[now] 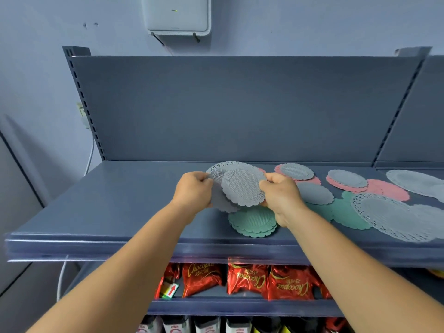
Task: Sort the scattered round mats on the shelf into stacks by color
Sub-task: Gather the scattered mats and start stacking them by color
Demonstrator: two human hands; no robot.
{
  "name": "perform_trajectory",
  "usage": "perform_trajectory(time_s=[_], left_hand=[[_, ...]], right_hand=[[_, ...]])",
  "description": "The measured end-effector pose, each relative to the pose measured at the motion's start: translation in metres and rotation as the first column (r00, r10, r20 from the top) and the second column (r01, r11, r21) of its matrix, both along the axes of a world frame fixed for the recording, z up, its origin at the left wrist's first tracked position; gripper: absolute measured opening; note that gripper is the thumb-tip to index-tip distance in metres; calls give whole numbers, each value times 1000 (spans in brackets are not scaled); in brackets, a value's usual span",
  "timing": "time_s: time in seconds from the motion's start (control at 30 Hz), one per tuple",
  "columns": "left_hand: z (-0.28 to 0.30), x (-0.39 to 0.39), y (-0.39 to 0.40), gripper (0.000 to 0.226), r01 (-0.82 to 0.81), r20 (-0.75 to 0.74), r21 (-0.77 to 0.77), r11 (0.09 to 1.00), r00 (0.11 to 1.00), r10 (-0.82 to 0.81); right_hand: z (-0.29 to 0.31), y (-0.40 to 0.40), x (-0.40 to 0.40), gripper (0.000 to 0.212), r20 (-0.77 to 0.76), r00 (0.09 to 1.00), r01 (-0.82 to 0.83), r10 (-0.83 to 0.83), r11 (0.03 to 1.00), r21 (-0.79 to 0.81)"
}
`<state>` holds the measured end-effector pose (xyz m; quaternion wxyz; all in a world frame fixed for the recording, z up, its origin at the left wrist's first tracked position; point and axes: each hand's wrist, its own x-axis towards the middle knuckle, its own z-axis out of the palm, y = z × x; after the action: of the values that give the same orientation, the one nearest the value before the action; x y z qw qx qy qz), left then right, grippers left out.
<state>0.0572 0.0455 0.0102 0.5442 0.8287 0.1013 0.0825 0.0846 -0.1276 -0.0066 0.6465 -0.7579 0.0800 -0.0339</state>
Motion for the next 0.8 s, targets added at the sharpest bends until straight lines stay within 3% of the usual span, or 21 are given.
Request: perform_trajectory(time_s=[0.17,0.3,0.5,0.8], left_hand=[[5,4,-33,23,153,5,-150,977,988,-154],[6,15,-65,9,261,41,-67,963,965,-259],[-1,53,-121,19,213,3,-22,977,977,-212],[-10,133,-183,21,61,-62,37,997,996,-58]], right_hand=[[2,-19,-6,15,6,994,107,-106,992,-68],[7,-48,-1,24,12,992,125,-124,988,-86],[8,-103,26,44,-52,998,35,-40,995,-95],[14,-174,92,37,-102,992,-96,73,967,-238]])
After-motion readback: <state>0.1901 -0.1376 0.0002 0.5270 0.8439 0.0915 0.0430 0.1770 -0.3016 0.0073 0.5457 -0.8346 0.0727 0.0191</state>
